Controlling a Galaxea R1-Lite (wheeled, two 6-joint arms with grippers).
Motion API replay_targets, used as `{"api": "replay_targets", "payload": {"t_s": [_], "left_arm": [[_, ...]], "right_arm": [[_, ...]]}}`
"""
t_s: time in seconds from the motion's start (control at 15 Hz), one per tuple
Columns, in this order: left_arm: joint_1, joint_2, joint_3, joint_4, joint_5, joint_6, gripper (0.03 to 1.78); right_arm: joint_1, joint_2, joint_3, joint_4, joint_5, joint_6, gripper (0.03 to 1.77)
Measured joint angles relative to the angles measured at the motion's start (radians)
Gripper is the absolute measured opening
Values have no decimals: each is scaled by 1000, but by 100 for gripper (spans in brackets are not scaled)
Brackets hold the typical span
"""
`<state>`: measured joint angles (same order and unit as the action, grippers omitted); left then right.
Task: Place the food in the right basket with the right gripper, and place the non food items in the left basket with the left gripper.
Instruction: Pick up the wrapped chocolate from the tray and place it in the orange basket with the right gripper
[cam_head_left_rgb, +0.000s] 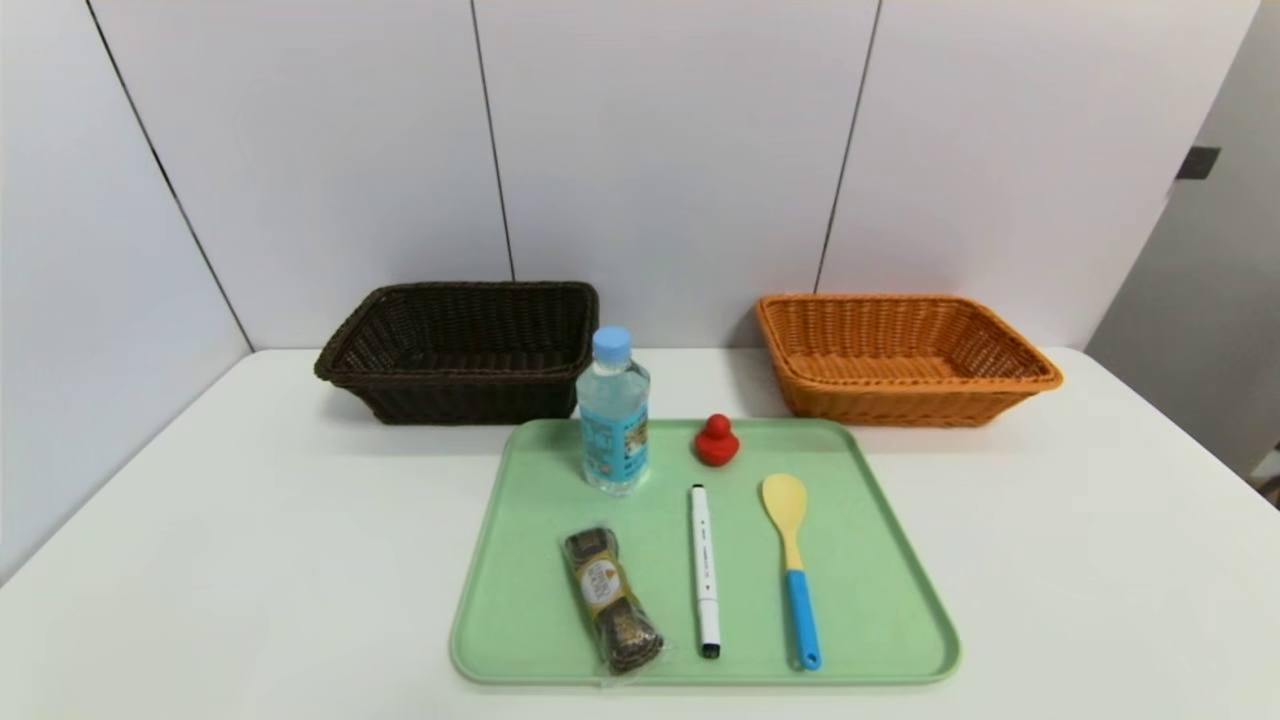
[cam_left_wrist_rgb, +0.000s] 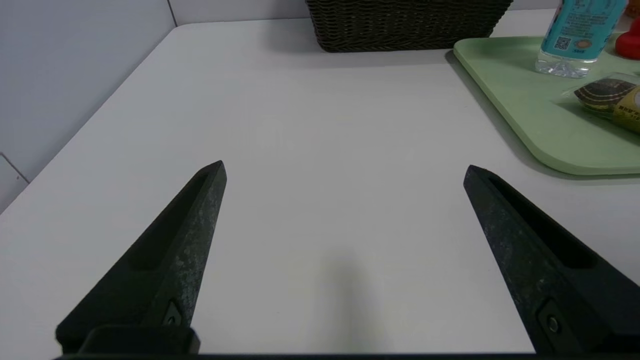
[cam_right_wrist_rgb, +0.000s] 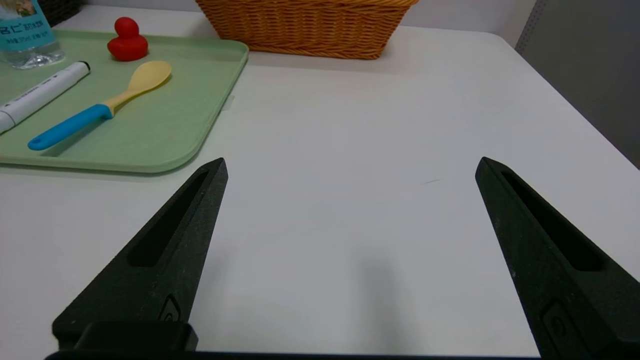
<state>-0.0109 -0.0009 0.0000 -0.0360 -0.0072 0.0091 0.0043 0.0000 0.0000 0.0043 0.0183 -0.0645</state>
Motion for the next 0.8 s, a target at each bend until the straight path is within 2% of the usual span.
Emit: {"api": "replay_targets", "payload": {"t_s": [0.33, 0.8], "left_arm": [[0, 0, 0, -1, 0, 5, 169], [0, 0, 0, 3, -7, 24, 169]], "right_arm": [[0, 0, -2, -3, 1, 25, 171], [0, 0, 0, -5, -5, 11, 171]]}}
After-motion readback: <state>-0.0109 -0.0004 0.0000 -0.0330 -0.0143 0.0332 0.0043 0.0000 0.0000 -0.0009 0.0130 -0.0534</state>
